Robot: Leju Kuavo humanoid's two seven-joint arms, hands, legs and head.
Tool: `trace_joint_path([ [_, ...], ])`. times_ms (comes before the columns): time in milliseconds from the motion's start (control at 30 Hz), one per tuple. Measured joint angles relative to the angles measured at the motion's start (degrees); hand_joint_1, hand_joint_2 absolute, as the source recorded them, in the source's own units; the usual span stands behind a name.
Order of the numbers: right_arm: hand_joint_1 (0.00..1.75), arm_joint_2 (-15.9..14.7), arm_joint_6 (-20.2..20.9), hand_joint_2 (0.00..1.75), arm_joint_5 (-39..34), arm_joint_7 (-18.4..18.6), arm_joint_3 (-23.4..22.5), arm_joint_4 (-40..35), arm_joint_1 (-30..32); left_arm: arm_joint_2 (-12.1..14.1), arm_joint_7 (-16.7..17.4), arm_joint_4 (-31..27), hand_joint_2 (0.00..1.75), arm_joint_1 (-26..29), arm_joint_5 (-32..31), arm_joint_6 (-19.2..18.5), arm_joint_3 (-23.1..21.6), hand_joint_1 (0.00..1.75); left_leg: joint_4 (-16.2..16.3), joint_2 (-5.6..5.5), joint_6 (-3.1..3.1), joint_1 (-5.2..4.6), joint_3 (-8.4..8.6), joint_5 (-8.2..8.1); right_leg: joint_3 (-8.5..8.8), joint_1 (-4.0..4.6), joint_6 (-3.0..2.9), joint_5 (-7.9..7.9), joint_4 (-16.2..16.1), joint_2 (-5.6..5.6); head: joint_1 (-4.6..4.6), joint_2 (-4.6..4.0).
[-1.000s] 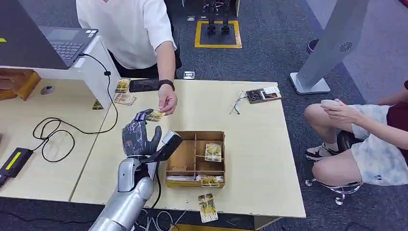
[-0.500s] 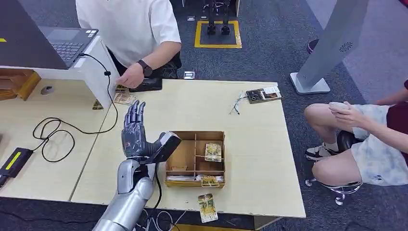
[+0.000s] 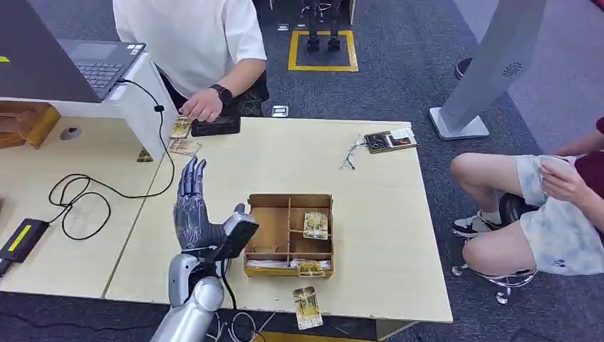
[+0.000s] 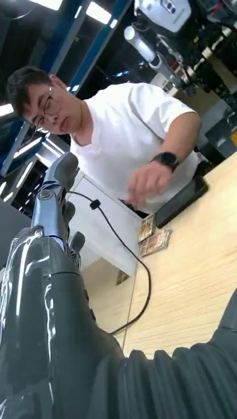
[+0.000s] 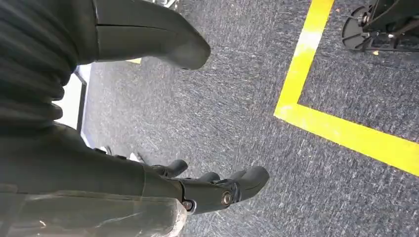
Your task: Pass the card to the sensor for recognition and then transmit it.
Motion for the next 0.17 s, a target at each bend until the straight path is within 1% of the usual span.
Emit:
trace_joint_path([
  [67, 0.0, 0.0, -0.09, 1.75, -0.37, 0.0, 0.0, 0.0, 0.02, 0.04, -0.98, -2.37, 1.75, 1.52, 1.96, 0.0, -0.39, 0.0, 0.0, 0.0, 0.0, 0.0, 0.0, 0.0, 0.0, 0.0, 0.0, 0.0, 0.0, 0.0, 0.02, 0.0],
  [167, 0.0, 0.07, -0.15, 1.75, -0.44, 0.0, -0.02, 0.0, 0.09, 0.04, -1.62, -5.24, 1.75, 3.39, 3.14, 0.0, -0.9, 0.0, 0.0, 0.0, 0.0, 0.0, 0.0, 0.0, 0.0, 0.0, 0.0, 0.0, 0.0, 0.0, 0.02, 0.0],
])
